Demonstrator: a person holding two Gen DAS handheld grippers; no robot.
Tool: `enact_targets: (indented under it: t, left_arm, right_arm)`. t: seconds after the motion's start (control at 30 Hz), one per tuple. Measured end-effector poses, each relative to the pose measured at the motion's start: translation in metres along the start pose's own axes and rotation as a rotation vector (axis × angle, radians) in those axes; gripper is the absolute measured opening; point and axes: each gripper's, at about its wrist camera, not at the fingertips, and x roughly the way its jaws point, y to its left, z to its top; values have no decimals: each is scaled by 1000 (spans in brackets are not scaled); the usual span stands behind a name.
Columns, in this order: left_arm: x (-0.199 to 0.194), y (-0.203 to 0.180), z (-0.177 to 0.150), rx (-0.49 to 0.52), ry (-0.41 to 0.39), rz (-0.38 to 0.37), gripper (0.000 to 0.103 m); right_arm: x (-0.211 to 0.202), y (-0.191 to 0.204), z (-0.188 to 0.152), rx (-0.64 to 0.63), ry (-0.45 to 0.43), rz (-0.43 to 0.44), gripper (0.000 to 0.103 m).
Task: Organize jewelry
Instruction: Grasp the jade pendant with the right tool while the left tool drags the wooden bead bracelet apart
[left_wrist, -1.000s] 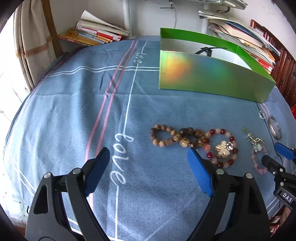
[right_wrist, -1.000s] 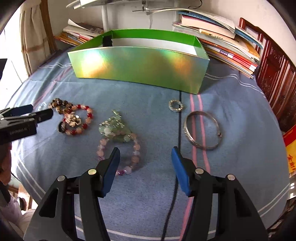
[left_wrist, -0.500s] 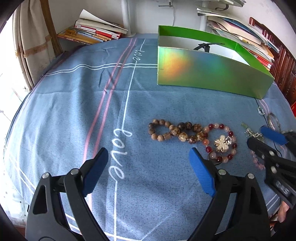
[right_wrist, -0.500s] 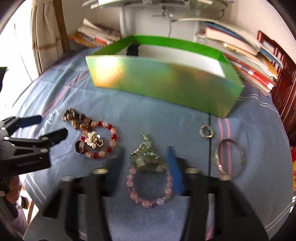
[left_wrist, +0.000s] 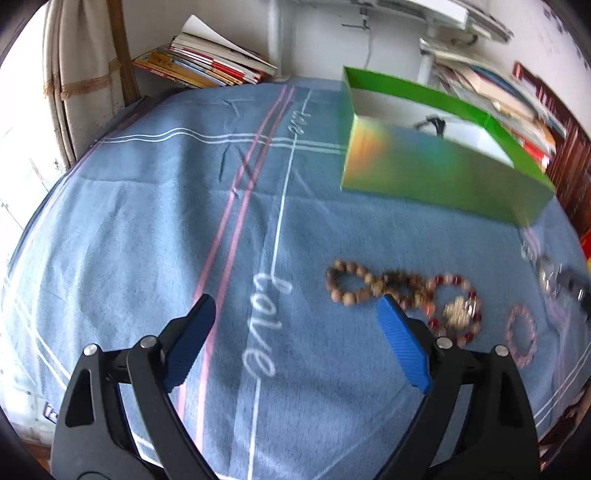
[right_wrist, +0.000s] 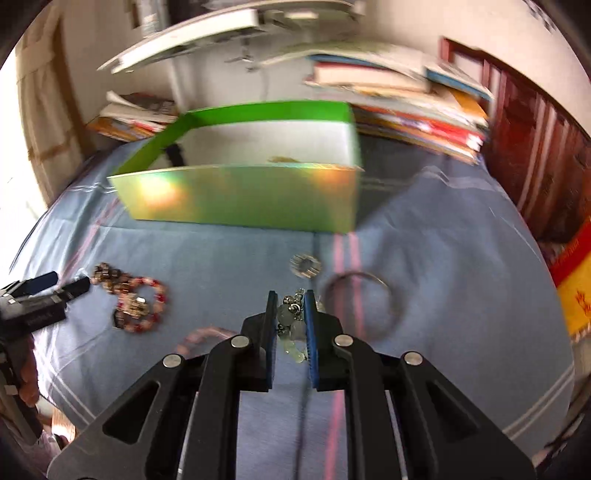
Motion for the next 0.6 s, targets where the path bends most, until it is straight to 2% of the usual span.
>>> enact_targets:
  t: [0.17,0.33,0.43,0.5,0.53,0.6]
  left_arm:
    - [10,-3,8,-38,2,-31,88]
    - [23,-7,9,-46,27,-53,88]
    - [20,-10,4,-20,16,-16,72]
    - [17,-10,1,-9,13,9,48]
    - [16,-10,-1,0,11,26,42]
    - [11,-7,-4,4,11,28,12]
  right_arm:
    - [14,-6,-14,21,50,25,14]
    - [18,4,-19,-2,56,38,14]
    - [16,7,-21,-8,55,43,14]
    - [15,8,-23,-11,55,46,14]
    - [15,9,-24,-17,56,45,15]
    - [17,8,-25,-21,60,43,15]
